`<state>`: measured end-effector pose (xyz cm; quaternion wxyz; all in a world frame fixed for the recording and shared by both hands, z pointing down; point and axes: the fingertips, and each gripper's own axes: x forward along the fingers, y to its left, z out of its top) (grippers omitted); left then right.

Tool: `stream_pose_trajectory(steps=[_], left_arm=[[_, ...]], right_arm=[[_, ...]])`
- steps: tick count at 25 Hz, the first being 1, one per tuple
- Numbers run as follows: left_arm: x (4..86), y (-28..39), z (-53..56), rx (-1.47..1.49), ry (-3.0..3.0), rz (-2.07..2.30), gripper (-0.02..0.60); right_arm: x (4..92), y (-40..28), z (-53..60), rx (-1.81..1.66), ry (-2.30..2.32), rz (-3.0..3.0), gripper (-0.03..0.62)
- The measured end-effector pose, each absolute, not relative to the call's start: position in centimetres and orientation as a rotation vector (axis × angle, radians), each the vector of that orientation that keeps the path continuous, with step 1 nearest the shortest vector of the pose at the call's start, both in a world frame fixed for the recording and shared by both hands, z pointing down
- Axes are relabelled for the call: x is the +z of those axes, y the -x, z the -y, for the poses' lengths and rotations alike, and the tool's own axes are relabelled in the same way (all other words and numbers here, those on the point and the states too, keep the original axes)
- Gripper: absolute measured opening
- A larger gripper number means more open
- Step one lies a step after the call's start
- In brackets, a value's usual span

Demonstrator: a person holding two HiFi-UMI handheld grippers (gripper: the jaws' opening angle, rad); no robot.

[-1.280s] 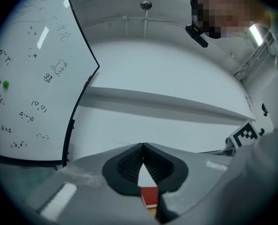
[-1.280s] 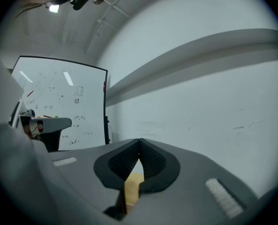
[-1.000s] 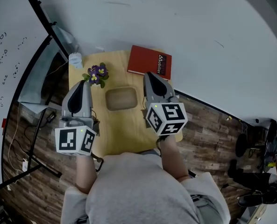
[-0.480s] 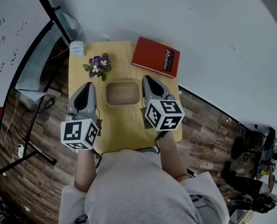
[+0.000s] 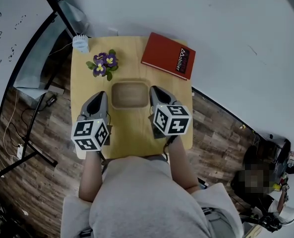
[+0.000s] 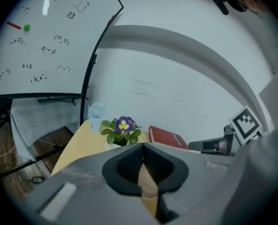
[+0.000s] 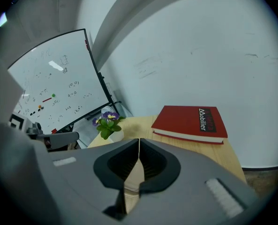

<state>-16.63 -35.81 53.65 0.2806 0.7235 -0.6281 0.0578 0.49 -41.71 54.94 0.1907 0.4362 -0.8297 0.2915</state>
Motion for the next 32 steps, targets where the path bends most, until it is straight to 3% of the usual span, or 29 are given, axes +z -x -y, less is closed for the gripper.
stream_pose_trajectory(steps=[8,22,32], left_arm=[[58.0,15.9,35.3,0.22,-1.84,1.605,0.021],[62.3,14.4,35.7,0.278,-1.739,1.499,0.177],[63.9,13.9,36.1,0.294,-1.698,1.481,0.212]], right_arm=[[58.6,-0.7,40.9,0.925,-1.158,2.263,0.038],[62.7,-0.8,40.7,1.057,-1.074,2.178,0.142],[64.2,-0.3,40.3,1.106,-1.01,2.159,0.158]])
